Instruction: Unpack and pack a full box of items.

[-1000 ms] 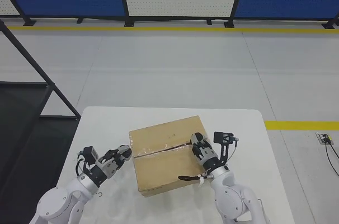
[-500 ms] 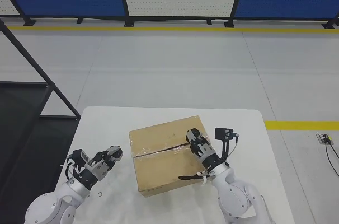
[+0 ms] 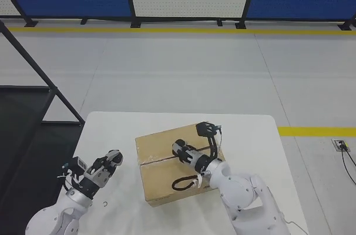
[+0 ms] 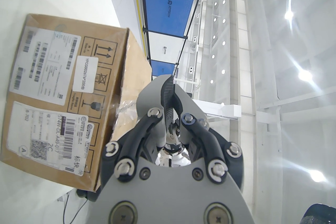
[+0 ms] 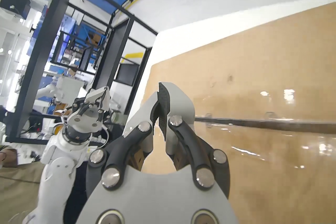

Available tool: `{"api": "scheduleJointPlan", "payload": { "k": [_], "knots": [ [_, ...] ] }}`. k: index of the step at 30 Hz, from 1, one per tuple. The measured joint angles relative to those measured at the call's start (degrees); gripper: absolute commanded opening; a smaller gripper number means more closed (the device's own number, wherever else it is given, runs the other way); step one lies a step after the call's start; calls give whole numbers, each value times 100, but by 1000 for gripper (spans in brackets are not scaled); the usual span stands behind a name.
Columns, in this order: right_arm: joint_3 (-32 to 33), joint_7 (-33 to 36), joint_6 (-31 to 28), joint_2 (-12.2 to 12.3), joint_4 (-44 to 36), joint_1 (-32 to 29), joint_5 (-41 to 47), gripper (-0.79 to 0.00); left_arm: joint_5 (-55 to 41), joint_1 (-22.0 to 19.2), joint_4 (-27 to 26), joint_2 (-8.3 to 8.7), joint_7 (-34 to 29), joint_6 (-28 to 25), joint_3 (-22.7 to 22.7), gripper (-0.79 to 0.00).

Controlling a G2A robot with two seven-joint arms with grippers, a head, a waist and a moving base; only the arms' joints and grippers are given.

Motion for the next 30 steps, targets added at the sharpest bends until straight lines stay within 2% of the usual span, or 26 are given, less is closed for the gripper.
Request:
{"api": "scheduleJointPlan", "payload": {
  "k": [2, 4, 5, 7, 14, 17, 22, 30],
  "knots": [
    [-8, 248, 42, -4, 40, 91, 128, -785, 42, 70, -25, -12, 125, -143, -10, -785],
    [-6, 181, 31, -3, 37, 68, 105, -785, 48, 105, -35, -18, 173, -202, -11, -785],
    [-5, 157, 28, -3, 35, 63, 98, -785, 48, 106, -36, -18, 173, -202, -11, -751],
    [-5, 147, 27, -3, 34, 61, 95, -785, 46, 103, -35, -17, 168, -196, -11, 0],
    [-144, 134, 134, -7, 85, 58, -29, -785, 48, 106, -39, -19, 180, -200, -6, 0],
    [-417, 323, 452, -47, 259, 309, -112, -785, 67, 109, -65, -34, 289, -246, 14, 0],
    [-714, 811, 938, -148, 807, 974, 251, -785, -62, 139, -37, -76, 592, -401, 17, 0],
    [-1026, 1347, 1171, -252, 1571, 1685, 675, -785, -158, 224, -1, -109, 649, -541, -49, 0]
  ]
}}
